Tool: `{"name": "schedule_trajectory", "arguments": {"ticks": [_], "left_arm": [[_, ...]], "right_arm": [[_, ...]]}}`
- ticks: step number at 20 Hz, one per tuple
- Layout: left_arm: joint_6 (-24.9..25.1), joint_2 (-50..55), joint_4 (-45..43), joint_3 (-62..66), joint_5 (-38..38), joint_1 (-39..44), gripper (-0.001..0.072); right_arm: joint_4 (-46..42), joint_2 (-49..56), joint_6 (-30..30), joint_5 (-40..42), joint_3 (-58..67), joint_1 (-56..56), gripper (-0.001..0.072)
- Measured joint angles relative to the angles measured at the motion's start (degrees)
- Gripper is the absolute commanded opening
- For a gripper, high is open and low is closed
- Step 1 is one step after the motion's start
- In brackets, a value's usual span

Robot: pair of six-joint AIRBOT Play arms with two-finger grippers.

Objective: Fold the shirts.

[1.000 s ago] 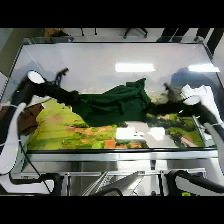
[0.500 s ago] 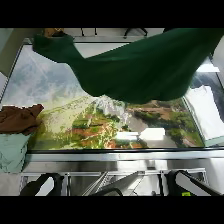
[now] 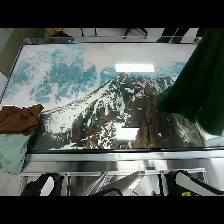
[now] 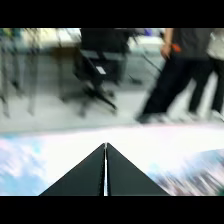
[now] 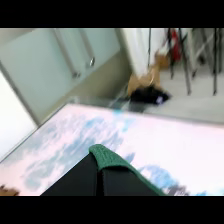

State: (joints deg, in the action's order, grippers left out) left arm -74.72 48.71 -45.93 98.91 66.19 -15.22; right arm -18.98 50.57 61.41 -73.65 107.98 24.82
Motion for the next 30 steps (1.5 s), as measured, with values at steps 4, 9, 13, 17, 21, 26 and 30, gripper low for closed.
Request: {"name": "schedule_trajectory", "arguments": {"ticks": [4, 9, 13, 17, 21, 26, 30], "left_arm": [[2.03, 7.56, 2.62, -14.95, -0.46, 13.53, 0.0013], [4.11, 18.82, 3.56, -28.15, -4.85, 26.99, 0.0013], [5.4, 25.22, 3.85, -32.59, -5.31, 30.58, 0.0013], [6.03, 27.58, 3.85, -33.99, -2.73, 28.52, 0.0703], [5.33, 28.17, 4.07, -36.5, 2.25, 25.83, 0.0689], [4.28, 28.39, 5.07, -45.53, -1.33, 30.62, 0.0689], [1.79, 28.41, 5.57, -52.33, -8.96, 37.55, 0.0689]], "right_arm": [[-0.59, 3.82, -1.53, -1.51, -10.03, -8.68, 0.002], [-4.42, 11.19, -3.13, 3.04, -19.93, -29.4, 0.002], [-5.62, 20.46, -5.51, 7.54, -22.8, -45.03, 0.0313], [-6.51, 26.47, -6.62, 8.94, -23.56, -49.0, 0.0439], [-7.56, 25.07, -6.14, 8.39, -23.74, -41.09, 0.053], [-13.73, 19.98, -1.68, 2.69, -23.78, -22.49, 0.053], [-17.0, 18.56, 0.55, -1.9, -24.13, -8.46, 0.057]]}}
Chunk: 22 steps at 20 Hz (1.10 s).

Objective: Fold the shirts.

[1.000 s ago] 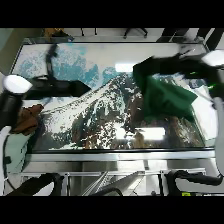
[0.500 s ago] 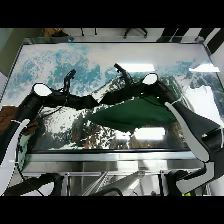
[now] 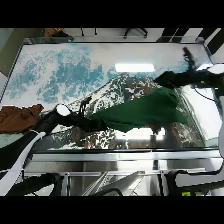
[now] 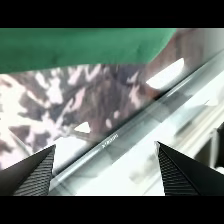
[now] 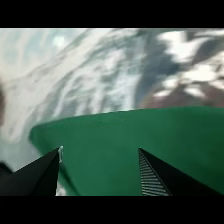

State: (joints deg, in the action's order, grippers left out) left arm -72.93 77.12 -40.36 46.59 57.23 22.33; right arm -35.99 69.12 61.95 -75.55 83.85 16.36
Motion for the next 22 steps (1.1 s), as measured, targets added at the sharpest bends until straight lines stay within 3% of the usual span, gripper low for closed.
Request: {"name": "schedule_trajectory", "arguments": {"ticks": [1, 9, 13, 14, 15, 16, 17, 22], "left_arm": [[-0.79, 0.0, -0.02, -1.05, -2.45, 1.79, 0.0689], [-5.79, 0.55, 0.2, -3.28, -23.08, 10.19, 0.0689], [-6.67, 3.41, 0.48, -3.32, -26.1, 10.29, 0.0687], [-6.88, 4.17, 1.11, -3.28, -26.58, 10.49, 0.0637], [-7.06, 5.07, 1.62, -3.26, -27.34, 10.8, 0.0438], [-7.08, 5.86, 1.9, -3.26, -27.8, 11.06, 0.0178], [-7.28, 6.62, 2.16, -3.28, -28.13, 11.3, 0.0012], [-6.97, 8.07, 2.03, -0.96, -27.69, 9.33, 0.0012]], "right_arm": [[-0.66, -0.11, 0.22, -1.03, -0.35, 2.78, 0.0655], [-2.82, 0.66, 0.11, -1.68, -7.28, 9.73, 0.0654], [-3.28, 2.8, -0.26, -1.14, -9.07, 9.94, 0.0654], [-3.52, 3.17, -0.31, -1.09, -9.27, 10.03, 0.0653], [-3.76, 3.43, -0.48, -1.05, -9.38, 10.05, 0.0653], [-4.04, 3.56, -0.48, -1.03, -9.46, 10.05, 0.0653], [-4.33, 3.72, -0.5, -1.05, -9.55, 10.05, 0.0653], [-6.47, 4.0, -0.44, -1.18, -9.79, 10.05, 0.0641]]}}
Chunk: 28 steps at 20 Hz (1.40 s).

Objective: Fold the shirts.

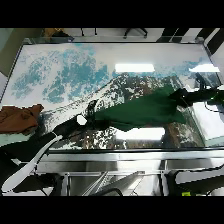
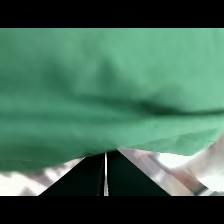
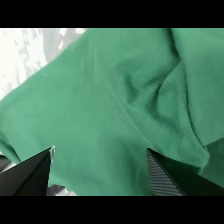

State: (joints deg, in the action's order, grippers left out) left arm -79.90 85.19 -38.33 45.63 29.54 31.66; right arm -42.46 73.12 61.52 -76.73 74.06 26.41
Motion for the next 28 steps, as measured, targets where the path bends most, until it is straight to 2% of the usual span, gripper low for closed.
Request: {"name": "schedule_trajectory", "arguments": {"ticks": [15, 16, 19, 20, 21, 24, 28], "left_arm": [[5.68, 0.13, 0.44, 3.91, 10.75, -12.37, 0.0013], [6.03, 0.13, 0.46, 3.93, 10.78, -12.5, 0.0013], [6.58, 0.13, 0.46, 3.93, 11.02, -12.76, 0.0013], [6.69, 0.13, 0.46, 4.07, 11.21, -12.79, 0.0012], [6.86, 0.13, 0.46, 4.44, 11.54, -12.83, 0.0012], [7.54, -1.64, 0.44, 7.98, 14.12, -13.33, 0.0012], [8.17, -9.57, 0.39, 18.78, 20.52, -17.62, 0.0011]], "right_arm": [[-4.7, 0.46, 3.48, -0.07, -0.04, 3.63, 0.0638], [-4.72, 1.2, 3.67, 0.11, -0.04, 3.19, 0.0576], [-3.72, 3.52, 3.8, 0.85, -0.07, 1.33, 0.0132], [-1.99, 4.17, 3.19, 1.22, -0.04, 0.7, 0.005], [-0.11, 4.55, 2.27, 1.6, 0.02, 0.26, 0.0021], [7.67, 3.43, -0.44, 1.99, 1.51, -0.28, 0.002], [16.9, -3.8, -2.54, 1.79, 8.35, 0.22, 0.002]]}}
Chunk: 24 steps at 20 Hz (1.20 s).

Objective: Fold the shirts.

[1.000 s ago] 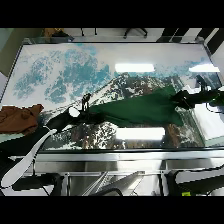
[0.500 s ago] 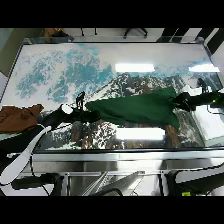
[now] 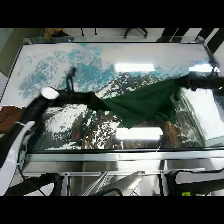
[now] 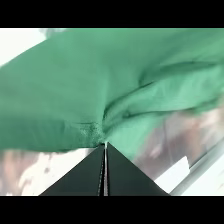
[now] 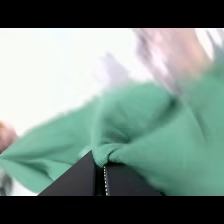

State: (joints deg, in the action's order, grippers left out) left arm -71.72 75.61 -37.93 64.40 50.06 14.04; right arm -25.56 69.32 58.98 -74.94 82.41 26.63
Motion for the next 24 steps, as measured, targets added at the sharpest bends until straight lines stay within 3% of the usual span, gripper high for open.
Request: {"name": "schedule_trajectory", "arguments": {"ticks": [6, 14, 18, 24], "left_arm": [[0.22, -16.55, 0.13, 23.12, 7.85, -12.87, 0.0011], [0.2, -30.73, 0.42, 40.06, 14.25, -29.83, 0.0011], [0.2, -30.14, 0.66, 38.14, 18.45, -33.22, 0.0011], [3.91, -19.8, -0.13, 19.65, 19.3, -28.76, 0.0011]], "right_arm": [[11.39, -16.0, -4.24, 4.17, 14.27, 1.66, 0.002], [13.92, -30.08, -13.35, 13.79, 22.71, 1.92, 0.002], [15.19, -27.43, -15.56, 14.01, 23.56, 1.92, 0.002], [14.58, -8.66, -15.78, 8.35, 23.23, -7.13, 0.002]]}}
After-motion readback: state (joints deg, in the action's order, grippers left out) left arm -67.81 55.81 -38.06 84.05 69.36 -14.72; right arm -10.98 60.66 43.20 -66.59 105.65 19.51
